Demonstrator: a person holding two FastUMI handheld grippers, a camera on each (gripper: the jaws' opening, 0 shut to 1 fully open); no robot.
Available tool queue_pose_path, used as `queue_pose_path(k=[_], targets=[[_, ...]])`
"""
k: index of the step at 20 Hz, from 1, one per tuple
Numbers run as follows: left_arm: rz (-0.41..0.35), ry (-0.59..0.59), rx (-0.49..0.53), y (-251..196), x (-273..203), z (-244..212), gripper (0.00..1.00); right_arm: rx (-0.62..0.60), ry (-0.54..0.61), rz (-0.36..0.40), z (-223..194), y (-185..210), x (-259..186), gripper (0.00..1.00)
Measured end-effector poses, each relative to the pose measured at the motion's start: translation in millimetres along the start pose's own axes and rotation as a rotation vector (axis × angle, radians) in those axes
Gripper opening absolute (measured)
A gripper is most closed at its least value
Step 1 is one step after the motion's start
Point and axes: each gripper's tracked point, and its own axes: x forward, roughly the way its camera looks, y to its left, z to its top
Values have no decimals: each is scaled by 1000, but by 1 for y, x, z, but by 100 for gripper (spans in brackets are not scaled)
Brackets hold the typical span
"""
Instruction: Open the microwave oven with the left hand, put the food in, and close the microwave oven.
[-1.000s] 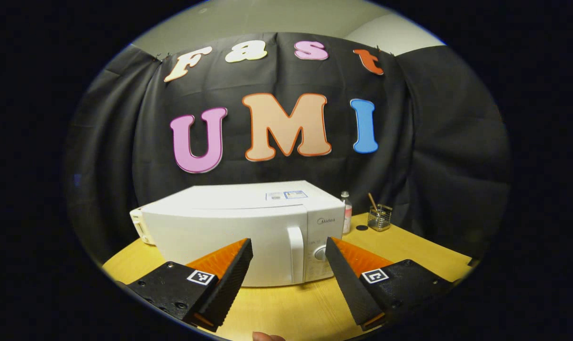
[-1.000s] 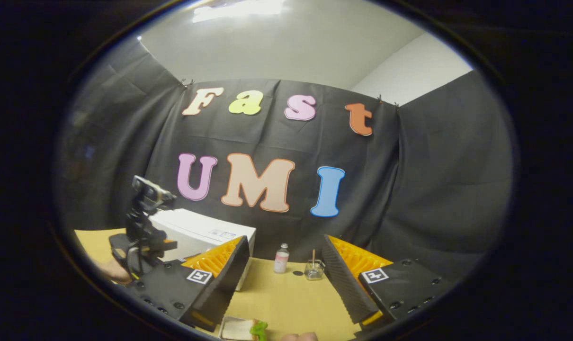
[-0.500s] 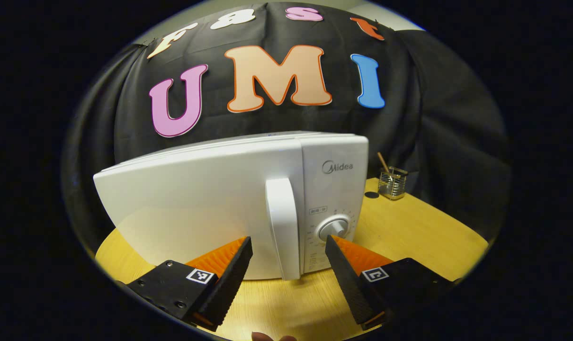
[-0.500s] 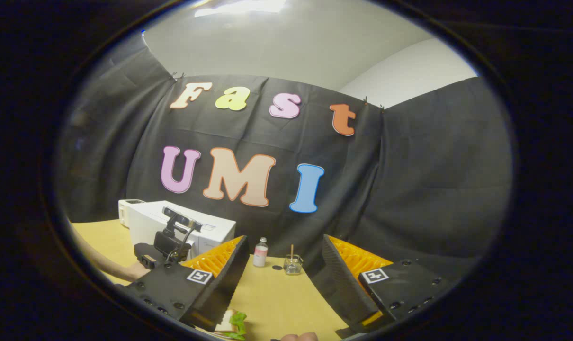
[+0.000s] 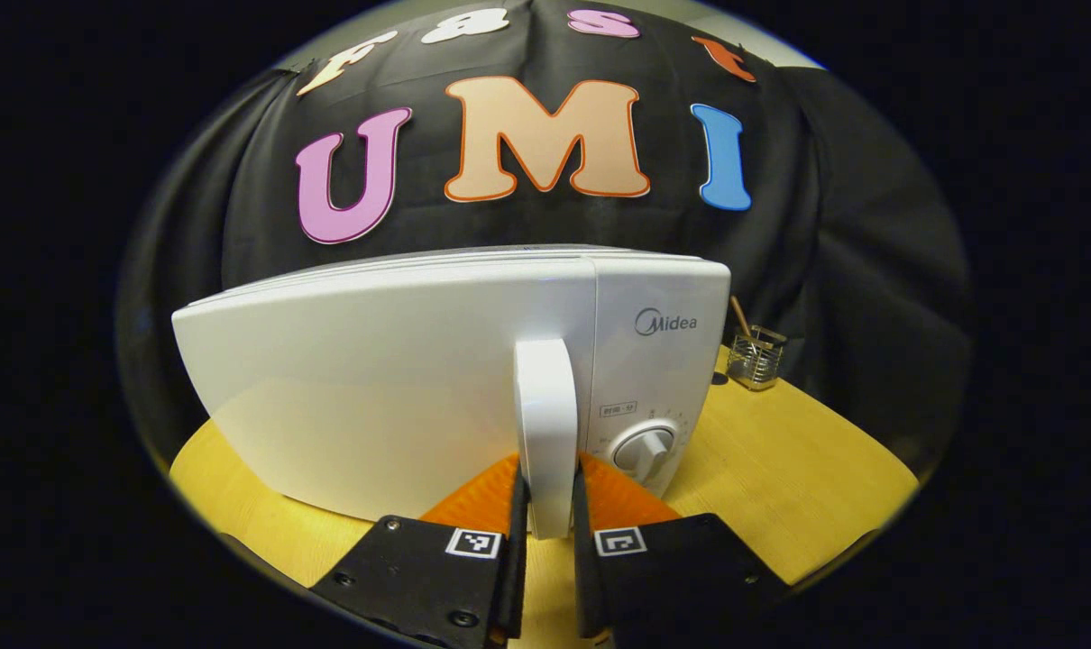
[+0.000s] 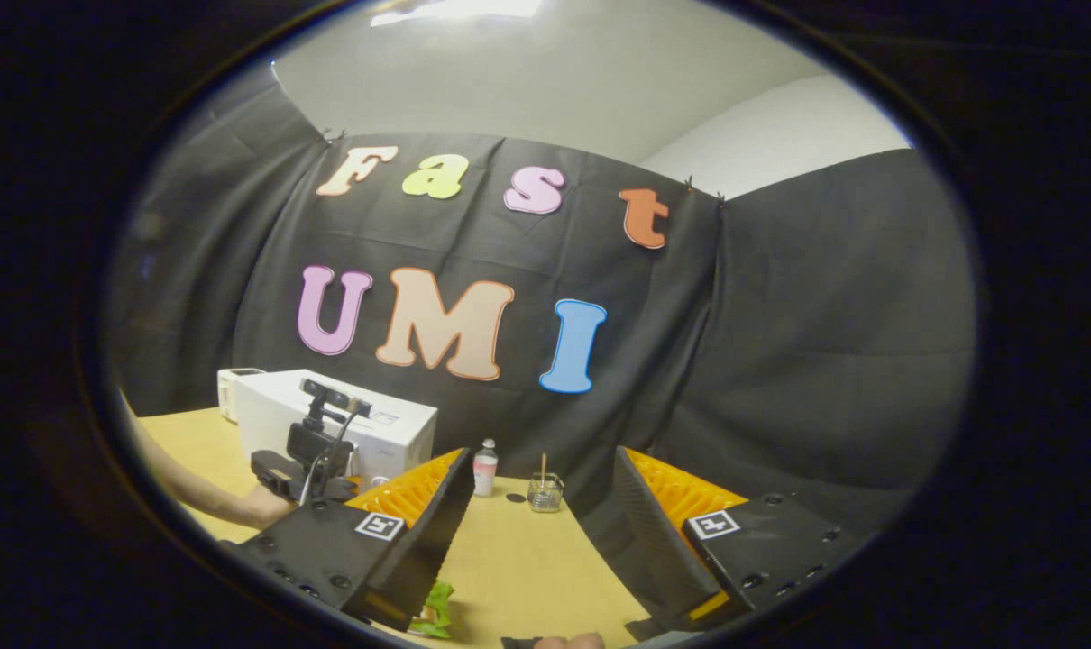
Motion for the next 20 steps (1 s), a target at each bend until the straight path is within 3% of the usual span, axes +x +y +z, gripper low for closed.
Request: queue_pose_path(k=[5,6,8,10,14,17,20], targets=[[-18,-14,-29,-1,-6,3,8,17,-3,8,0,4,2,97],[-21,43,-59,-2,-16,-11,8,19,1,8,-2,6,5,96],[-36,-7,-65,0,-47,-9,8,31,8,11,-3,10,8,97],[-49,8,-31,9,-85,-26,8,64,-3,19,1,18,13,97],[-86,62,-80,34,-148,-49,8,101,6,93,-3,52,29,97],[-54,84,-56,63,-184,-59,8,134,6,147,-1,81,39,97],[5,110,-95,90,-213,-72,8,149,-7,199,5,108,45,97]])
